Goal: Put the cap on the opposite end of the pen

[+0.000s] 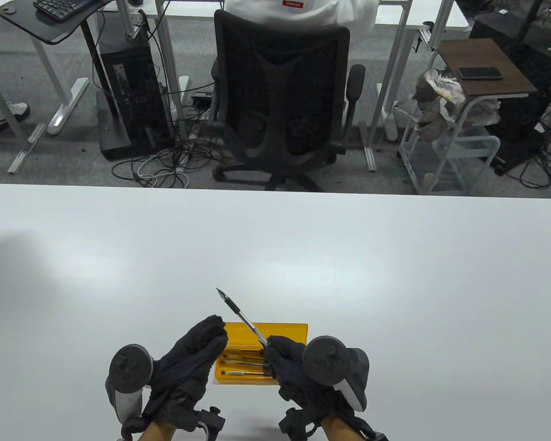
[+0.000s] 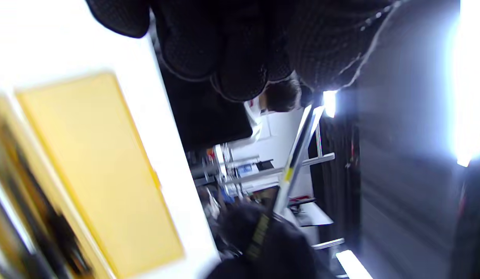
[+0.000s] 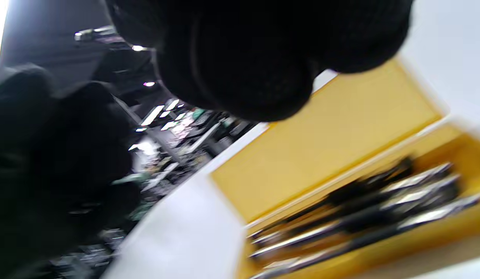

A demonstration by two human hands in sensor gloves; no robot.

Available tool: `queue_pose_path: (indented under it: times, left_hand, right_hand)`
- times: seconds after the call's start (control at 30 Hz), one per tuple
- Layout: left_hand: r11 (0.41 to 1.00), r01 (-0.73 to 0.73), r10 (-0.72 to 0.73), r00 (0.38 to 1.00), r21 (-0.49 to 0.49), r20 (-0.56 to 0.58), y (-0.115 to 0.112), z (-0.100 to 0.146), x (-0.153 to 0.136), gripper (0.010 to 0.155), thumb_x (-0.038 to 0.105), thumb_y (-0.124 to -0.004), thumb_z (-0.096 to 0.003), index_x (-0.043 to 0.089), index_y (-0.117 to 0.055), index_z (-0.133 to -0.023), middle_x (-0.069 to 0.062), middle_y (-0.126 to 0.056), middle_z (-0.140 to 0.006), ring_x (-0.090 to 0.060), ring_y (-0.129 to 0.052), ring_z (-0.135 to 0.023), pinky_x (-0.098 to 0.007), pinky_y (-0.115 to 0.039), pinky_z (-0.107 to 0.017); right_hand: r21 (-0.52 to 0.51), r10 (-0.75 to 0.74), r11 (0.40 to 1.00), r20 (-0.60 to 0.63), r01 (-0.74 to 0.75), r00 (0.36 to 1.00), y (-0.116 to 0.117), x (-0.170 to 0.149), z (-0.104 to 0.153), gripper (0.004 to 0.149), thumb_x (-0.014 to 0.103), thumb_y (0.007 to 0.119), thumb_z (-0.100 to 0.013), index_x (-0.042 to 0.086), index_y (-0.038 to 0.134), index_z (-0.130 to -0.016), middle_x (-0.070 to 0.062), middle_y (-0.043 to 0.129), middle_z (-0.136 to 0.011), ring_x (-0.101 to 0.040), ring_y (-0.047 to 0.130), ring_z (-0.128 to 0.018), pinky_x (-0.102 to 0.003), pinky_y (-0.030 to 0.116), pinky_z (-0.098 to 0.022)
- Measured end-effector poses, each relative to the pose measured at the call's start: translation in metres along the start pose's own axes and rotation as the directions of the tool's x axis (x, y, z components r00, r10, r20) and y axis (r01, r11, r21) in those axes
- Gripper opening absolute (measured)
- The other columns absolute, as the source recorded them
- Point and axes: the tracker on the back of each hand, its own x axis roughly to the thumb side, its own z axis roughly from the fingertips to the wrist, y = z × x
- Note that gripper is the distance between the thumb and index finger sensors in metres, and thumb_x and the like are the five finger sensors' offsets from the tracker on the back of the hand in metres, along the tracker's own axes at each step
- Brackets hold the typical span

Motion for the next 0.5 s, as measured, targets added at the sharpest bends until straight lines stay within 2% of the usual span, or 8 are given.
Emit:
queue_pose_path:
  times: [0.03, 0.1, 0.23, 0.4, 0.5]
  left_hand:
    - [0.999, -0.039, 0.039, 0.999, -0.036, 0.0, -0.001, -0.001, -0.001, 0.058, 0.038, -0.085, -0.056, 0.016, -0.067, -0.107, -0.012, -0.08, -0.1, -0.036, -0.072, -0.089, -0.065, -0.048, -0.073]
    - [0.998, 0.015, -0.012, 0.999, -0.063, 0.042, -0.003, -0.001, 0.001, 0.057, 0.037, -0.084, -0.0566, 0.017, -0.066, -0.107, -0.011, -0.079, -0.102, -0.035, -0.071, -0.091, -0.065, -0.047, -0.074]
    - [0.982, 0.183, -0.176, 0.975, -0.042, 0.139, -0.01, 0.002, 0.009, 0.054, 0.035, -0.084, -0.0563, 0.02, -0.069, -0.105, -0.007, -0.082, -0.1, -0.032, -0.074, -0.09, -0.064, -0.049, -0.075]
    - [0.965, 0.258, -0.247, 0.953, -0.042, 0.177, -0.014, 0.002, 0.015, 0.05, 0.032, -0.08, -0.0552, 0.019, -0.071, -0.102, -0.008, -0.084, -0.096, -0.032, -0.075, -0.088, -0.064, -0.049, -0.074]
    - [0.932, 0.362, -0.358, 0.905, 0.025, 0.229, -0.008, 0.004, 0.023, 0.049, 0.033, -0.078, -0.0547, 0.019, -0.073, -0.101, -0.008, -0.088, -0.094, -0.032, -0.08, -0.084, -0.064, -0.053, -0.073]
  right_hand:
    - [0.029, -0.049, 0.998, -0.005, 0.049, 0.999, 0.003, 0.0, 0.0, 0.048, 0.036, 0.072, -0.042, 0.015, 0.09, -0.081, -0.002, 0.103, -0.049, -0.016, 0.103, -0.03, -0.037, 0.087, -0.027]
    - [0.063, -0.059, 0.996, -0.024, 0.061, 0.998, 0.009, 0.001, -0.001, 0.048, 0.036, 0.072, -0.042, 0.015, 0.09, -0.081, -0.003, 0.103, -0.049, -0.017, 0.103, -0.03, -0.038, 0.087, -0.027]
    - [0.139, 0.026, 0.99, -0.001, -0.025, 1.0, 0.018, 0.005, -0.001, 0.048, 0.036, 0.071, -0.042, 0.016, 0.091, -0.081, -0.002, 0.104, -0.05, -0.016, 0.103, -0.031, -0.037, 0.087, -0.027]
    - [0.202, 0.006, 0.979, -0.037, 0.001, 0.999, 0.023, 0.002, -0.002, 0.048, 0.037, 0.073, -0.042, 0.015, 0.091, -0.081, -0.004, 0.105, -0.051, -0.018, 0.104, -0.032, -0.038, 0.087, -0.028]
    - [0.155, 0.029, 0.988, -0.079, -0.017, 0.996, 0.021, 0.0, -0.002, 0.05, 0.037, 0.077, -0.042, 0.01, 0.089, -0.083, -0.007, 0.105, -0.054, -0.019, 0.104, -0.033, -0.039, 0.087, -0.028]
